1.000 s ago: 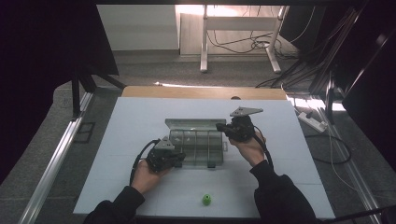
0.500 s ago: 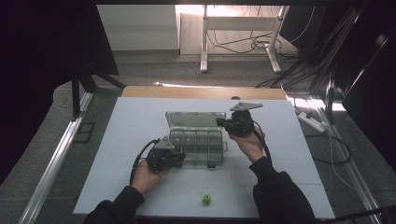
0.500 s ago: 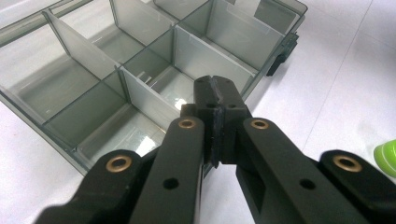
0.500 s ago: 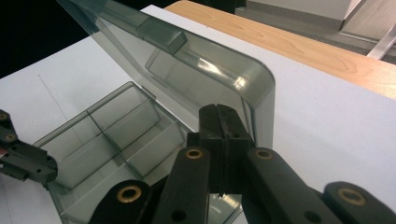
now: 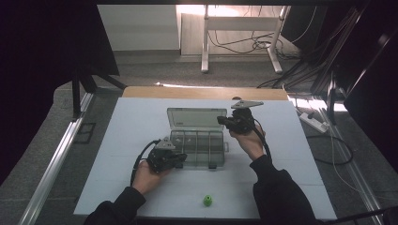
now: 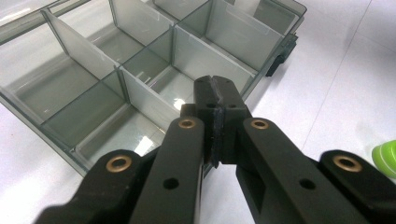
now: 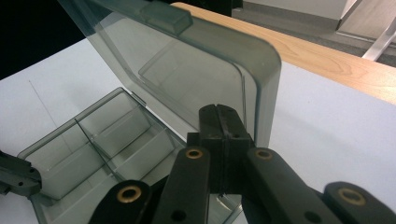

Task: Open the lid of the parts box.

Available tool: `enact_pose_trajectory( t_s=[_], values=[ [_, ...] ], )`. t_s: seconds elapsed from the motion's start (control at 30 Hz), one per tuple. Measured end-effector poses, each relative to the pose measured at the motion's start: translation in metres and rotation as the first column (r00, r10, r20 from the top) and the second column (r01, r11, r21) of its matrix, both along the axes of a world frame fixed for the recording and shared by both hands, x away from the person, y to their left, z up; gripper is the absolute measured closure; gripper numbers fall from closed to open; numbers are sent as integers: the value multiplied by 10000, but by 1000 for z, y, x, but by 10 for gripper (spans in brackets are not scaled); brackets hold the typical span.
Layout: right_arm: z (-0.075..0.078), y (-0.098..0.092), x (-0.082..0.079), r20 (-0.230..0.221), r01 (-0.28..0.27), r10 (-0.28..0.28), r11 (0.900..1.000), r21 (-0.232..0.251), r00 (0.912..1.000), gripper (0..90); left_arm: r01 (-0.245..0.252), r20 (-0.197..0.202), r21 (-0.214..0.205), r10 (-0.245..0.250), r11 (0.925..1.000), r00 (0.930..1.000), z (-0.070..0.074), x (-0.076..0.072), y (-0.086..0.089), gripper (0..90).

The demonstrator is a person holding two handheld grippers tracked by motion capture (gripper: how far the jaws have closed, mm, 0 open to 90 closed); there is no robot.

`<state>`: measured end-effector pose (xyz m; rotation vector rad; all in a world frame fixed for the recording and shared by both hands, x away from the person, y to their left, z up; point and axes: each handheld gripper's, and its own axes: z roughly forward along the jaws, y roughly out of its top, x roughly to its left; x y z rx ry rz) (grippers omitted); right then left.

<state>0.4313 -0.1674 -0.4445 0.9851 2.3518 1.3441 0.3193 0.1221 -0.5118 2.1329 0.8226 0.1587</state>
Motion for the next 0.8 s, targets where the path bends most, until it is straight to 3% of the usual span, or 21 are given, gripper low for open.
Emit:
enact_pose_trajectory(
  t_s=[0.8],
  values=[
    [0,1,17,106,260,-261,9996,76,9996,893,27,-72,-25,-27,10000,10000,0,1,0,887]
  ],
)
